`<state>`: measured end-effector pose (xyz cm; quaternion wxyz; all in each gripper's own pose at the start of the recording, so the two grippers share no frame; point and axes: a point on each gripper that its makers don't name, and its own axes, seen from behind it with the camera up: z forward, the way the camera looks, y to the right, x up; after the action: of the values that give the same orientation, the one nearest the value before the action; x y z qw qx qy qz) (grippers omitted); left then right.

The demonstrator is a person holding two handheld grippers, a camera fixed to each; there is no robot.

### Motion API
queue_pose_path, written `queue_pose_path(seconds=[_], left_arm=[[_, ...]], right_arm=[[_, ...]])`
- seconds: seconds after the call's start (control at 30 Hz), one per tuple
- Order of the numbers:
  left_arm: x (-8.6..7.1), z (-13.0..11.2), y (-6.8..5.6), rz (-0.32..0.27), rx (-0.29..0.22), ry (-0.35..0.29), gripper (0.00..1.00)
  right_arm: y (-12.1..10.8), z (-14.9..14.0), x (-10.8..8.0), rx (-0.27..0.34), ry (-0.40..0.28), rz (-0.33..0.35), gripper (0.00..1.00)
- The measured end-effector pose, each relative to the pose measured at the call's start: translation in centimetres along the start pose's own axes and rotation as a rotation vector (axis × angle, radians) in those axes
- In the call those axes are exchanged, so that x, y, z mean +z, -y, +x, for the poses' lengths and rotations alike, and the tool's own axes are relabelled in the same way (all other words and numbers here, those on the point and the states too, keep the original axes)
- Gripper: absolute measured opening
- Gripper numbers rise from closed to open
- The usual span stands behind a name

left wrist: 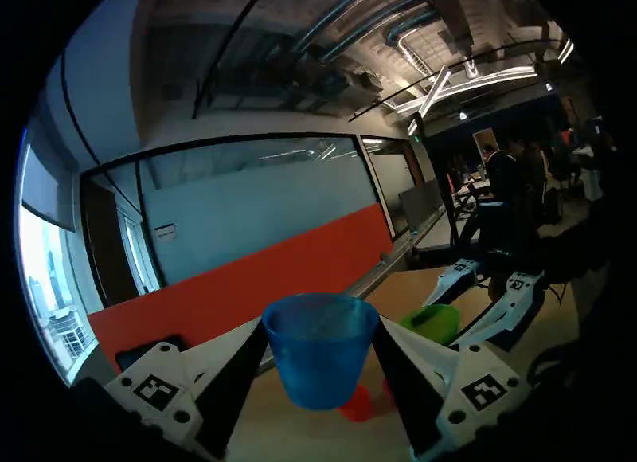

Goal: Pour water

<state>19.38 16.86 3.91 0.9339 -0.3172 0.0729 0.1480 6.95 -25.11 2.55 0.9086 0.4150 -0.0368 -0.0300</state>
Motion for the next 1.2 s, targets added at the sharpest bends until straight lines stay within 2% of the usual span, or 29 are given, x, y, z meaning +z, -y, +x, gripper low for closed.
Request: queue_pose_path(seconds=[0.4,0.9,1.2], left_arm=[[0.7,1.0,-0.3,0.016,0.17,0.018,0.87],[1.2,2.9,0.4,0.065,0.347,0.011,0.88],[1.3,4.2,-0.4,0.069,0.471,-0.023,0.87]], right_arm=[[1.3,-0.6,0.9,0.001,-0.001,0.039,0.92],[2.2,-1.2,1.8,0.013,-0.006,0.073,0.92],[2.6,-1.2,2.4,0.014,-0.007,0.093,0.91]])
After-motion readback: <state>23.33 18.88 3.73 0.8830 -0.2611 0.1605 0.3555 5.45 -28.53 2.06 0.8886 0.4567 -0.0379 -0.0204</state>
